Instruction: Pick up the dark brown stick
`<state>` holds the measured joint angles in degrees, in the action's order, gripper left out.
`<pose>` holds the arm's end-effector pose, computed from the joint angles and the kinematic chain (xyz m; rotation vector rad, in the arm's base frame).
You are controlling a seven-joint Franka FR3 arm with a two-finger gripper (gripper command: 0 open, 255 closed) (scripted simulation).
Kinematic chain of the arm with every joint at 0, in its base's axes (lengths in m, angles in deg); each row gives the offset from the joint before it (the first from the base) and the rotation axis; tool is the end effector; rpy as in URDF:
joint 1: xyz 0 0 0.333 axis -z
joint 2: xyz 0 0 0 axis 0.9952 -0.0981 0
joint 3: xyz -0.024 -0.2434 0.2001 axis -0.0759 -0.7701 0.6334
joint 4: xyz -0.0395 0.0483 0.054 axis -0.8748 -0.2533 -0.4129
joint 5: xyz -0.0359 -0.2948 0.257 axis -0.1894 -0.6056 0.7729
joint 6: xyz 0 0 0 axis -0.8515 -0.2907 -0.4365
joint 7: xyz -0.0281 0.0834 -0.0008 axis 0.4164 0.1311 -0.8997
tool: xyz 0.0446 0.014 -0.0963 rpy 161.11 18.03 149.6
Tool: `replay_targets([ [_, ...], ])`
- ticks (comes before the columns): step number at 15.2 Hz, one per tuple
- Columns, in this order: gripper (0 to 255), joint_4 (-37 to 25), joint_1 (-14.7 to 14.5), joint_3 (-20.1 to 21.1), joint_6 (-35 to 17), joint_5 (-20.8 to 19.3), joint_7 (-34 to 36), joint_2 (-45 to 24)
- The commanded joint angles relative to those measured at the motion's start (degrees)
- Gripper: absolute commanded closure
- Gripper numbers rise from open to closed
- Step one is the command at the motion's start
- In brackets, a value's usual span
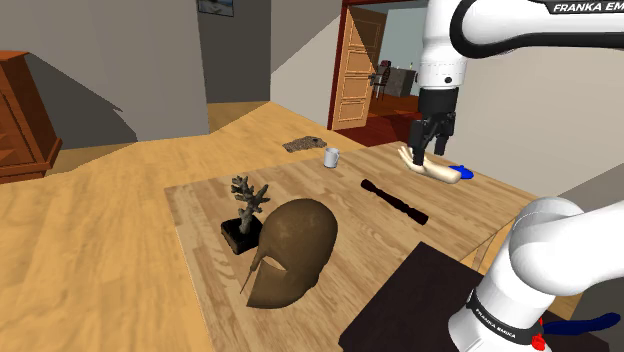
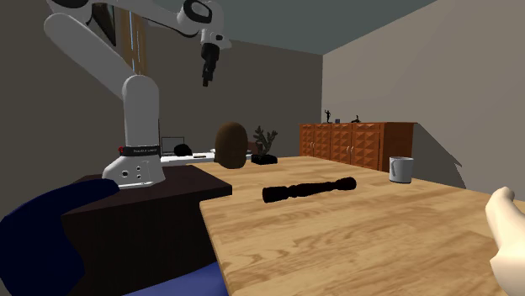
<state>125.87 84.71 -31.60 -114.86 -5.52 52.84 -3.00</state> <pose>0.2794 -0.0030 0.5557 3.0575 -0.2399 -0.2261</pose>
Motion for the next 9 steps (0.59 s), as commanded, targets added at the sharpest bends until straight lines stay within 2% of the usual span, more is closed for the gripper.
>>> replay_targets([
  [1, 0, 0.0, 0.0, 0.0, 0.0, 0.0, 0.0, 0.0],
  [9, 0, 6.0, 3.4, -7.7, -14.1, -6.1, -6.5, -6.3],
])
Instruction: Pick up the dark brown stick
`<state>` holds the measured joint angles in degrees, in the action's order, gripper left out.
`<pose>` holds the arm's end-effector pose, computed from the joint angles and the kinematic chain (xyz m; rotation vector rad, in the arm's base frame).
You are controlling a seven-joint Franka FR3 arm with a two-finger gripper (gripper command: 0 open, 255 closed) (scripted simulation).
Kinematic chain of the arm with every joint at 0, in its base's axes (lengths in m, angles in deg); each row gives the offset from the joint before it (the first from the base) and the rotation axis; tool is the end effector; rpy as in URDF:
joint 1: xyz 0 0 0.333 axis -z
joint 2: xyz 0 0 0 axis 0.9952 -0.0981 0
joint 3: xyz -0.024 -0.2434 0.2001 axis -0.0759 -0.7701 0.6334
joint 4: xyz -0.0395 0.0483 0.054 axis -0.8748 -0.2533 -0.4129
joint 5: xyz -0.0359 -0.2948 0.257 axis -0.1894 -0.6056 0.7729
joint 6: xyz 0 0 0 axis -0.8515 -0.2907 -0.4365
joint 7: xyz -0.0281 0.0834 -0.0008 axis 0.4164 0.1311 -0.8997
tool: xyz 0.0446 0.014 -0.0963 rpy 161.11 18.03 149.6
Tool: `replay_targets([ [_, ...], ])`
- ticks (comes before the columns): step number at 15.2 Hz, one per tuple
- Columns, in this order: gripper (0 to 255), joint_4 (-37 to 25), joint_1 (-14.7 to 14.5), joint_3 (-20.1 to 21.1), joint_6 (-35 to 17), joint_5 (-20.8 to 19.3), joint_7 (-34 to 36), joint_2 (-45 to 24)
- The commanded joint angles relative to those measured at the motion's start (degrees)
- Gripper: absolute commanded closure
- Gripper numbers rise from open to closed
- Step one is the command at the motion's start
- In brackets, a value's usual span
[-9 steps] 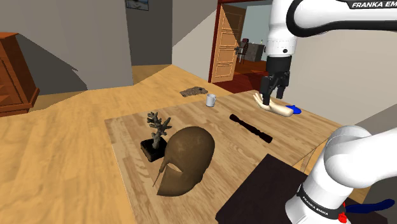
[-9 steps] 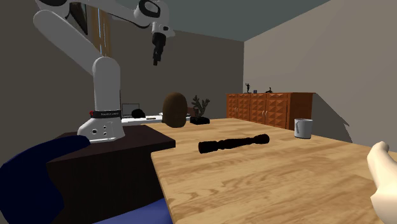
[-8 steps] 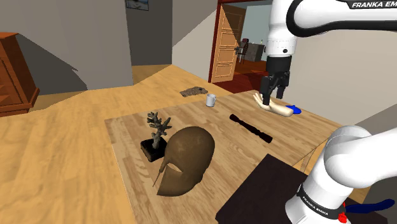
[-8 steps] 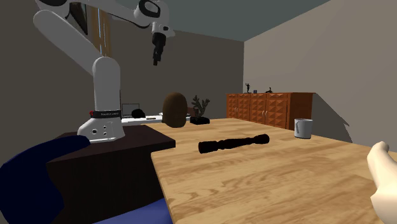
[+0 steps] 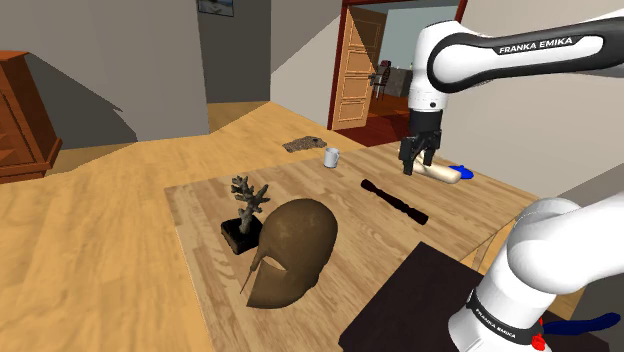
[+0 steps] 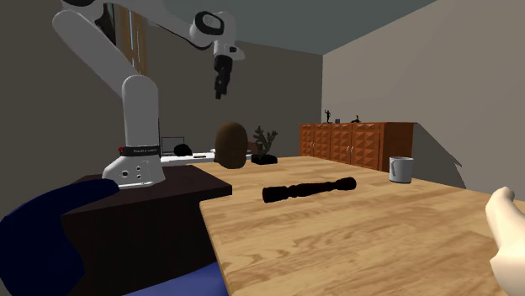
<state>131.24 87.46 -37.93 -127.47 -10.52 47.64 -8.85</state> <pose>0.3118 -0.0641 0.4963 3.0629 -0.2547 -0.2017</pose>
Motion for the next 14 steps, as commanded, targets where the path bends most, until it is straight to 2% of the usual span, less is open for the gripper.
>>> replay_targets([
  [1, 0, 1.0, 1.1, -2.3, -3.3, -1.8, -2.1, -1.7],
  [8, 0, 1.5, 3.6, -9.2, -16.5, -5.3, -7.5, -12.6],
  [14, 0, -1.4, 4.5, -14.9, -27.2, -5.3, -12.9, -24.7],
])
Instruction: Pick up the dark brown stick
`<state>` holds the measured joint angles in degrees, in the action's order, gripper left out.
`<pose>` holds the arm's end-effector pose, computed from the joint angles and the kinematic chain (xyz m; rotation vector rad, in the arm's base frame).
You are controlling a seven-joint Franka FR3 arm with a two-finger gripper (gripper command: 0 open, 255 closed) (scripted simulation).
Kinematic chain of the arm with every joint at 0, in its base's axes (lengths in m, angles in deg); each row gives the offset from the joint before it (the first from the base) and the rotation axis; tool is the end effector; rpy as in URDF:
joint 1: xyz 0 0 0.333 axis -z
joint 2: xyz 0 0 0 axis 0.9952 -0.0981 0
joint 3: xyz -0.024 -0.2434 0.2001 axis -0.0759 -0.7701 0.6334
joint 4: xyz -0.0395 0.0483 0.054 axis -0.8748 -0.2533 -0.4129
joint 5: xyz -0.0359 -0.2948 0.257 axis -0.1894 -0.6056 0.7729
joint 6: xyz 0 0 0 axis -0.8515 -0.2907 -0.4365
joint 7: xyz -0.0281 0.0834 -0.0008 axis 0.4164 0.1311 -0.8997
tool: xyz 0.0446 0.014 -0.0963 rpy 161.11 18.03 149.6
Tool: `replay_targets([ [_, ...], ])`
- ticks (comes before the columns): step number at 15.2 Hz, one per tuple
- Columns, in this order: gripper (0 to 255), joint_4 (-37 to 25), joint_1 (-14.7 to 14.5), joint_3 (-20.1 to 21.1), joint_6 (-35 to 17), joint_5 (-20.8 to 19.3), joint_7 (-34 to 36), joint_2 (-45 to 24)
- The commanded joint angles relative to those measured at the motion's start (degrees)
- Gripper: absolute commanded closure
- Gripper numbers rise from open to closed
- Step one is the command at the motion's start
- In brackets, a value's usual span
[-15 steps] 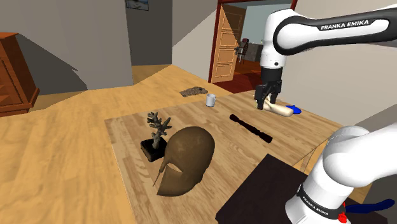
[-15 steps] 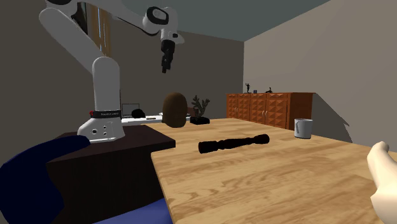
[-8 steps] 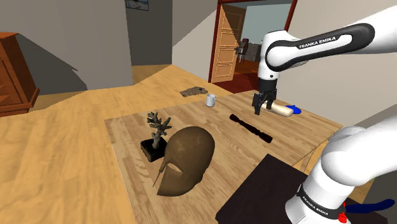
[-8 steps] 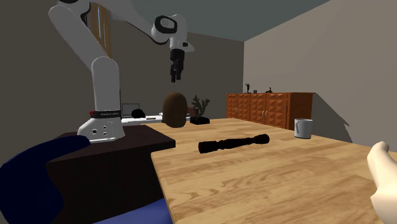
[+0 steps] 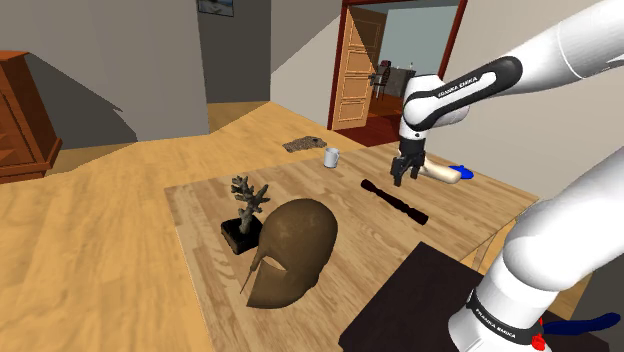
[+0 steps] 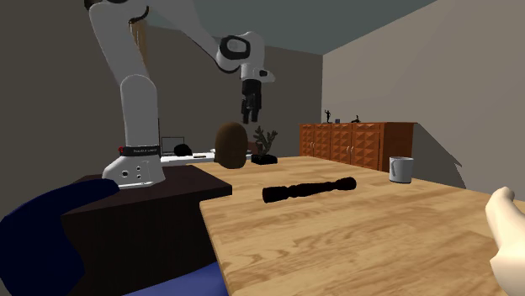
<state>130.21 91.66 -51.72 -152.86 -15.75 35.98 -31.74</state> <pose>0.3703 -0.1964 0.3840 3.0724 -0.2802 -0.1479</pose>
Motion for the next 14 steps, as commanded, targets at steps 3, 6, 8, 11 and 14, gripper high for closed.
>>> replay_targets([
  [3, 0, -2.8, 0.5, -3.6, -6.6, 1.6, -4.7, -8.5],
  [6, 0, -6.0, 0.9, -5.7, -10.9, 4.7, -8.8, -15.6],
  [8, 0, -8.4, 1.3, -6.6, -13.3, 7.5, -11.8, -20.5],
  [11, 0, -12.7, 2.8, -6.9, -16.1, 12.4, -16.7, -27.8],
  [14, 0, -17.7, 5.2, -6.0, -18.0, 17.3, -21.3, -34.9],
])
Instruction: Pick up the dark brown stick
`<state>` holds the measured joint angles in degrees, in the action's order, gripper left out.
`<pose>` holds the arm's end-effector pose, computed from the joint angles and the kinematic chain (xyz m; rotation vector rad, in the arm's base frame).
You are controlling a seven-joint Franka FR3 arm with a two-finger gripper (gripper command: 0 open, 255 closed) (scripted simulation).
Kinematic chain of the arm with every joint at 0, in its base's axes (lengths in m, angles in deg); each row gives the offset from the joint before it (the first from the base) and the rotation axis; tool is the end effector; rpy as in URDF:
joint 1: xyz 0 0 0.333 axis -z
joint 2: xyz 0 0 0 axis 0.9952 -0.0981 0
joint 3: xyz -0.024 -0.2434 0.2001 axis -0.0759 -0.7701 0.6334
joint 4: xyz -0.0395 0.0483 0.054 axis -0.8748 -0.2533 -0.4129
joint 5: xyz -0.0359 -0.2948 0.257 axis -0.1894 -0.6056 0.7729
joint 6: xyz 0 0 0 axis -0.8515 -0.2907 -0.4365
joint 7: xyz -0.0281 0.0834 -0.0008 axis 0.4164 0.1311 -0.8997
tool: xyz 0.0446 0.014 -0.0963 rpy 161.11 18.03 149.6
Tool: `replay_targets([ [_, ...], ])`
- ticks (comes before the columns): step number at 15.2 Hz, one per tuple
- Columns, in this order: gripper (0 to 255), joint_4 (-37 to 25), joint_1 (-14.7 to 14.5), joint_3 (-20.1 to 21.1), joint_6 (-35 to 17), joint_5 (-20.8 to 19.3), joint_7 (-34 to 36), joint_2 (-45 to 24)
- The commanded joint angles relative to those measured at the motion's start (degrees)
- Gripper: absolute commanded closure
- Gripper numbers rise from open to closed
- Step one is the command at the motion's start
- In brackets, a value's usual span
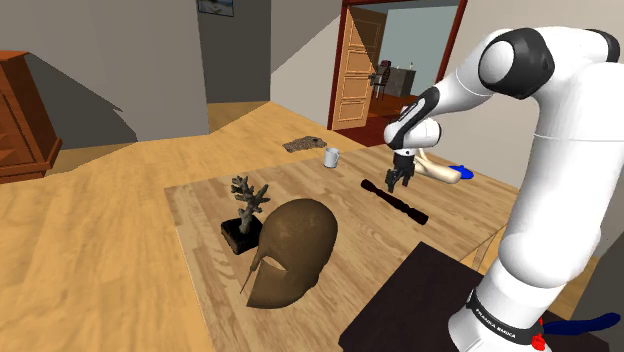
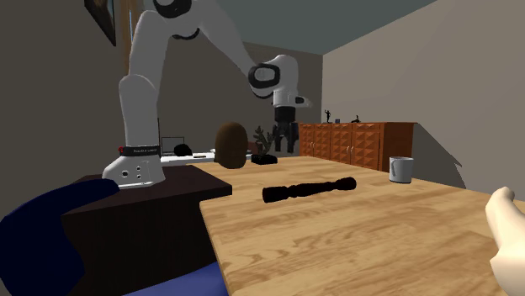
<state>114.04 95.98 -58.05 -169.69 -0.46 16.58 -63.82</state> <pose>0.4298 -0.3287 0.2757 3.0783 -0.3069 -0.0932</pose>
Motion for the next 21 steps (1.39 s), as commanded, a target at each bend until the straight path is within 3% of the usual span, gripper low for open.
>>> replay_targets([
  [1, 0, -3.3, 2.0, 0.8, -1.6, 3.4, -3.3, -5.1],
  [10, 0, -22.2, 11.5, 5.8, -2.0, 11.8, -11.0, -24.3],
  [19, 0, -23.4, 12.7, 7.4, -5.5, 13.4, -11.8, -28.9],
  [20, 255, -23.5, 12.7, 7.4, -5.5, 13.4, -11.8, -29.0],
  [21, 255, -23.4, 12.8, 7.4, -5.5, 13.4, -11.8, -29.0],
])
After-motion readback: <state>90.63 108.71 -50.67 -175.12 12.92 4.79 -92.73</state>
